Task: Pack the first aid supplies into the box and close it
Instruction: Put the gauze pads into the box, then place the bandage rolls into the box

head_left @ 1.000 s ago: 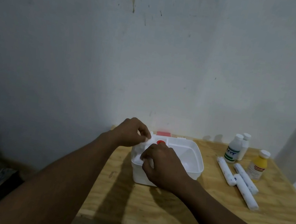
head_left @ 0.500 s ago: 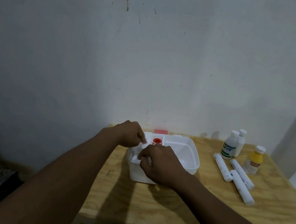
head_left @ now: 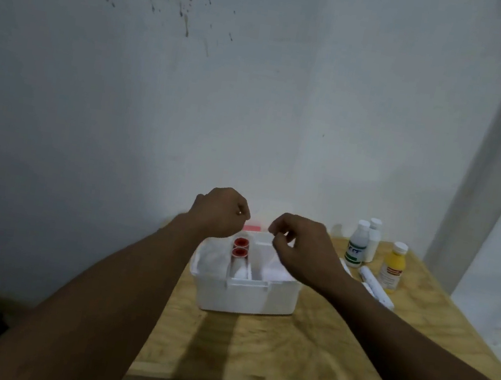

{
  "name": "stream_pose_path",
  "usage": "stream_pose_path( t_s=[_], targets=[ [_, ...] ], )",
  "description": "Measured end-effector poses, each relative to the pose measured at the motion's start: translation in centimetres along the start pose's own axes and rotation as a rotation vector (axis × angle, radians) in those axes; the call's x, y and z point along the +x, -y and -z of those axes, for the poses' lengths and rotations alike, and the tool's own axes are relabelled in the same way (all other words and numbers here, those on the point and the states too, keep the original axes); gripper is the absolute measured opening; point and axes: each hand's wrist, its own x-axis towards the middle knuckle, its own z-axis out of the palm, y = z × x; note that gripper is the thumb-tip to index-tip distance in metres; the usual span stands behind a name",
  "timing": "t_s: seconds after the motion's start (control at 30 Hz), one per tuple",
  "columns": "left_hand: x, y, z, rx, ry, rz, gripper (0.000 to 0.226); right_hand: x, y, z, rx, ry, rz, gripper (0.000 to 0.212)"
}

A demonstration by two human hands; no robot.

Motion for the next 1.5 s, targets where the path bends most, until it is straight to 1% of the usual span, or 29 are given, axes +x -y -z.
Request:
stream_pose_path(
  t_s=[0.17,0.27,0.3,0.37,0.43,0.5,0.57,0.63,0.77,0.83,0.87,0.97,1.07,1.17,1.3,1.43,1.5],
  targets=[
    [1.2,-6.5,-3.3,0.04,0.047,-0.169,0.023,-2.6,-6.5,4.0,-0.106,-0.067,-0.222,0.015],
    [1.8,-10.3,-6.7,0.114,0.126,-0.29,0.025,-5.0,-10.0,5.9,-0.207,0.004,-0.447,0.016],
    [1.9,-11.5,-7.9,0.152,0.148,-0.33,0.028,-5.9,-11.0,6.5,-0.245,0.035,-0.502,0.016],
    [2.0,-13.7,-10.3,0.249,0.194,-0.404,0.033,-7.5,-12.6,7.4,-0.31,0.093,-0.552,0.02],
    [2.1,-15.2,-12.7,0.347,0.258,-0.461,0.036,-8.9,-13.6,7.7,-0.341,0.151,-0.566,0.027],
    [2.1,-16.1,-14.8,0.397,0.301,-0.49,0.03,-10.0,-14.0,7.5,-0.357,0.2,-0.569,0.032],
    [2.2,-16.3,-16.6,0.404,0.305,-0.497,0.024,-10.7,-14.1,7.0,-0.36,0.231,-0.565,0.034],
    [2.4,-16.3,-17.8,0.403,0.29,-0.496,0.026,-11.1,-13.9,6.5,-0.37,0.238,-0.553,0.032],
    [2.8,-16.2,-18.7,0.449,0.22,-0.52,0.031,-11.2,-13.3,6.2,-0.367,0.163,-0.497,0.019],
    [3.0,-16.0,-18.8,0.464,0.221,-0.518,0.031,-11.0,-13.2,6.2,-0.33,0.123,-0.503,0.03],
    [3.0,-15.8,-18.8,0.47,0.224,-0.518,0.031,-10.9,-13.2,6.3,-0.316,0.116,-0.515,0.031],
    [2.9,-15.5,-18.3,0.478,0.215,-0.515,0.033,-10.4,-13.6,6.8,-0.262,0.09,-0.534,0.027],
    [2.9,-15.7,-17.0,0.492,0.14,-0.522,0.037,-9.5,-13.7,7.6,-0.184,0.012,-0.501,0.023],
    [3.6,-16.0,-14.7,0.401,0.042,-0.501,0.033,-8.1,-13.0,9.0,-0.178,-0.106,-0.437,0.013],
    [4.6,-16.2,-9.7,0.186,-0.055,-0.43,0.034,-5.0,-11.5,11.5,-0.168,-0.245,-0.366,0.015],
    [5.1,-14.4,-4.0,-0.12,-0.098,-0.272,0.036,-1.1,-8.4,13.3,-0.137,-0.241,-0.283,0.015],
    [4.6,-12.6,-1.4,-0.214,-0.103,-0.221,0.03,0.4,-6.7,13.0,-0.086,-0.216,-0.254,0.015]
  ],
)
